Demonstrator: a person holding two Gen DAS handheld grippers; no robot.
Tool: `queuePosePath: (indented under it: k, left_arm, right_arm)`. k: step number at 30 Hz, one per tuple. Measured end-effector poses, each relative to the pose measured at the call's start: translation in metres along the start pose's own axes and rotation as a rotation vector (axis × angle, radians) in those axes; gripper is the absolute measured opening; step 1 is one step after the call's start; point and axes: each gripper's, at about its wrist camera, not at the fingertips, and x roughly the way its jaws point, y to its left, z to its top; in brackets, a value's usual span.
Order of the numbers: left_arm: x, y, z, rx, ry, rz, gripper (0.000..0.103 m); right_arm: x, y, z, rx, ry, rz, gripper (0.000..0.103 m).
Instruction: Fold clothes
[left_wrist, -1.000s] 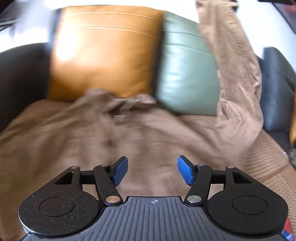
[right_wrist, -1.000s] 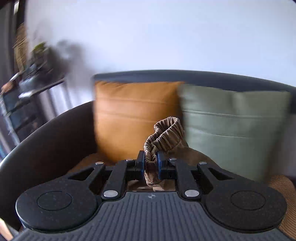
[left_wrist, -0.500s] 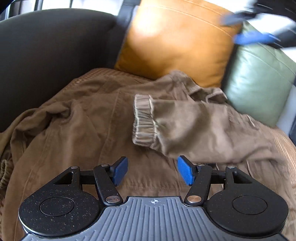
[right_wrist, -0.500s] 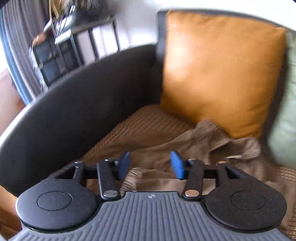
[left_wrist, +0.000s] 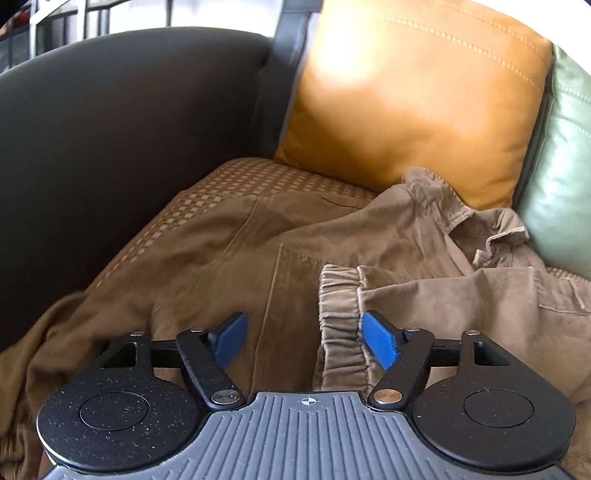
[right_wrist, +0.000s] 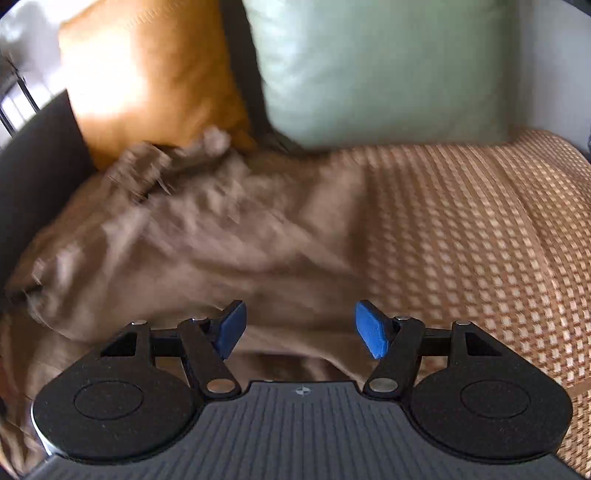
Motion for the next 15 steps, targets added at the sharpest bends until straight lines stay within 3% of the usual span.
queuePosePath:
  k: [6,7,8,9,10,11,15]
  left_arm:
    - [0.019,-0.021,0.004,0.086,-0.004,0.055,0.083]
    - [0.021,-0.022,0.004,0.094,-0.003,0.075,0.071]
    - [0.022,-0.023,0.004,0.103,-0.003,0.093,0.06]
    - [0.022,-0.024,0.004,0.113,-0.005,0.107,0.053]
    - [0.019,-0.024,0.005,0.12,-0.011,0.108,0.04]
    - [0.014,-0.022,0.006,0.121,-0.028,0.076,0.025]
    - [0.015,-0.036,0.007,0.196,-0.06,0.107,0.025]
  right_arm:
    - [0.012,0.004,-0.025,-0.15,-0.01,0.069,0.078]
    - [0.016,0.008,-0.028,-0.184,-0.012,0.062,0.079]
    - [0.02,0.014,-0.03,-0.23,-0.008,0.035,0.073]
    - [0.025,0.018,-0.031,-0.269,0.006,0.003,0.034]
    - [0.029,0.019,-0.029,-0.281,0.032,-0.039,0.009]
    - [0.031,0.013,-0.026,-0.251,0.042,-0.055,0.005]
    - [0.026,-0.013,-0.021,-0.136,0.058,-0.024,0.004]
